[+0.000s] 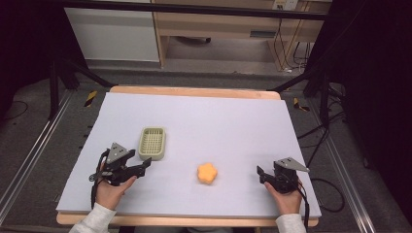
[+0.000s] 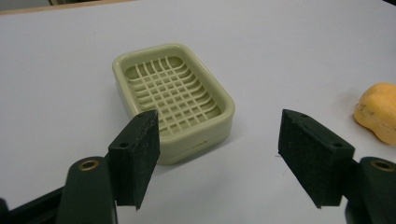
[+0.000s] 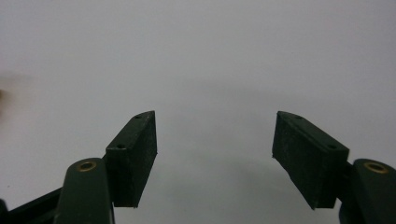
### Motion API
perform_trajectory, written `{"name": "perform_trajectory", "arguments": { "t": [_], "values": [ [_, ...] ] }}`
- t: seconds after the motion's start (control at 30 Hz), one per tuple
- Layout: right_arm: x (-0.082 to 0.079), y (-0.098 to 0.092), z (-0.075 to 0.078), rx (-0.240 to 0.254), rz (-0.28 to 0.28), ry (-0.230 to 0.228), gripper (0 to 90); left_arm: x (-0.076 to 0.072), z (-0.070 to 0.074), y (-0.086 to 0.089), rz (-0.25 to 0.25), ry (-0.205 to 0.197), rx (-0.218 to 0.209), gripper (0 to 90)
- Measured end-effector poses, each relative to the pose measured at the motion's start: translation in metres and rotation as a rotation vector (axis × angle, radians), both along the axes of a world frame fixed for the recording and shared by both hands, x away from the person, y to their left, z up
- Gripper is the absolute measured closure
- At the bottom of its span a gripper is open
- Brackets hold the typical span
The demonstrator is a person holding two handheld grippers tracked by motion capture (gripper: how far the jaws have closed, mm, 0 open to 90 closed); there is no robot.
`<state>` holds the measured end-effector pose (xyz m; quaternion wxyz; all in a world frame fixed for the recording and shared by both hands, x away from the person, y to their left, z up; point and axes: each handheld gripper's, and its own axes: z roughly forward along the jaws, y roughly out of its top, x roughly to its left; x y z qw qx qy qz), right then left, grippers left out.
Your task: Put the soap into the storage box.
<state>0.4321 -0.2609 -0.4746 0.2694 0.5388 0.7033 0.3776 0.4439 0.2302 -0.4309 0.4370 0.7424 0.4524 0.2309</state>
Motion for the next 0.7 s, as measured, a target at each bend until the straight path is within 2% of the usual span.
{"name": "perform_trajectory", "arguments": {
  "t": [0.2, 0.4, 0.7],
  "values": [
    [-0.001, -0.002, 0.000, -0.001, -0.008, -0.001, 30.4, 0.005, 0.012, -0.002, -0.004, -0.020, -0.019, 29.0],
    [-0.001, -0.004, 0.000, 0.007, -0.014, 0.000, 30.7, 0.008, 0.018, -0.008, -0.016, -0.026, -0.018, 28.8],
    [-0.001, -0.004, 0.001, 0.003, -0.008, -0.008, 30.7, 0.012, 0.024, -0.028, -0.052, -0.034, -0.027, 28.5]
  ]
}}
